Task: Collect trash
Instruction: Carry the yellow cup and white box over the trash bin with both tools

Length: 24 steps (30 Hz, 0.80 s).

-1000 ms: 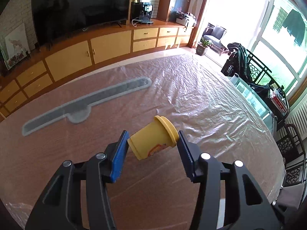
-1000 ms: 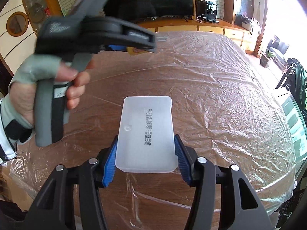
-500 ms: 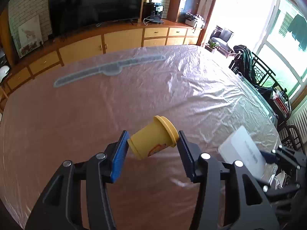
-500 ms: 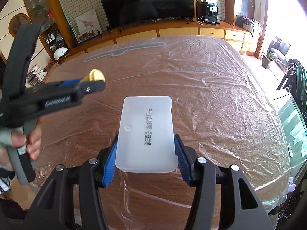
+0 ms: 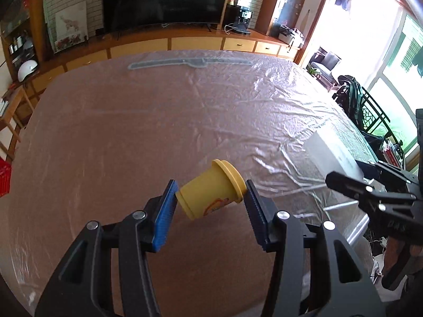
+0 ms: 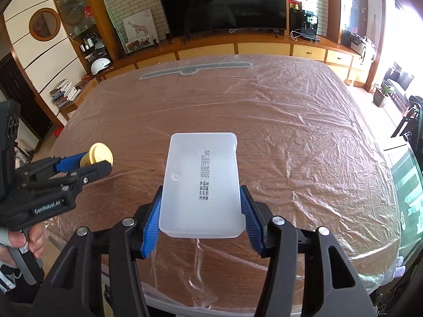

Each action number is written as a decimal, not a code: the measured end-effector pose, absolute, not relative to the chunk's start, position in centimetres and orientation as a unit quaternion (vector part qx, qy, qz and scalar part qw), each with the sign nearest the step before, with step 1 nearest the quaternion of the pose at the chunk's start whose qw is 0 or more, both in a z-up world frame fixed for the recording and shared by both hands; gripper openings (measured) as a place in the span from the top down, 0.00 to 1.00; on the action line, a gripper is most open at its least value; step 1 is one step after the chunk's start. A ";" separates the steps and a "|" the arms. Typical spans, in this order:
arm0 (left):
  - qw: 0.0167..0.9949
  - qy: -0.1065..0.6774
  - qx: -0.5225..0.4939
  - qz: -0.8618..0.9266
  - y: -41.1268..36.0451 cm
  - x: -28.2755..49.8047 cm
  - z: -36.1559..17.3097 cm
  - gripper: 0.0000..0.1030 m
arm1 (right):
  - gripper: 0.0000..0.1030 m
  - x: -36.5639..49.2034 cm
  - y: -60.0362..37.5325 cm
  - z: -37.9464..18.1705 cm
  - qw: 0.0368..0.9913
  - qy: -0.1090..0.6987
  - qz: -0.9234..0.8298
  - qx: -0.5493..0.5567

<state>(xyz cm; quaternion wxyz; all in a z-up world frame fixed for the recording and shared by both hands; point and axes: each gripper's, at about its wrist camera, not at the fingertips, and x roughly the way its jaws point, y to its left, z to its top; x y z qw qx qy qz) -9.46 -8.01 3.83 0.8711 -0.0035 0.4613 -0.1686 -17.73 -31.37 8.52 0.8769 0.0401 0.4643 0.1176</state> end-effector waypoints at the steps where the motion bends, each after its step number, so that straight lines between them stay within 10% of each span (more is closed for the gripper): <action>1: 0.872 0.461 -0.004 -0.165 -7.8 -10.1 3.8 0.49 | 0.48 -17.9 -31.3 8.6 0.877 0.464 0.120 0.039; 24: 0.878 0.456 -0.011 -0.149 -6.1 -19.3 4.0 0.49 | 0.48 -25.4 -30.2 10.6 0.872 0.452 0.184 0.032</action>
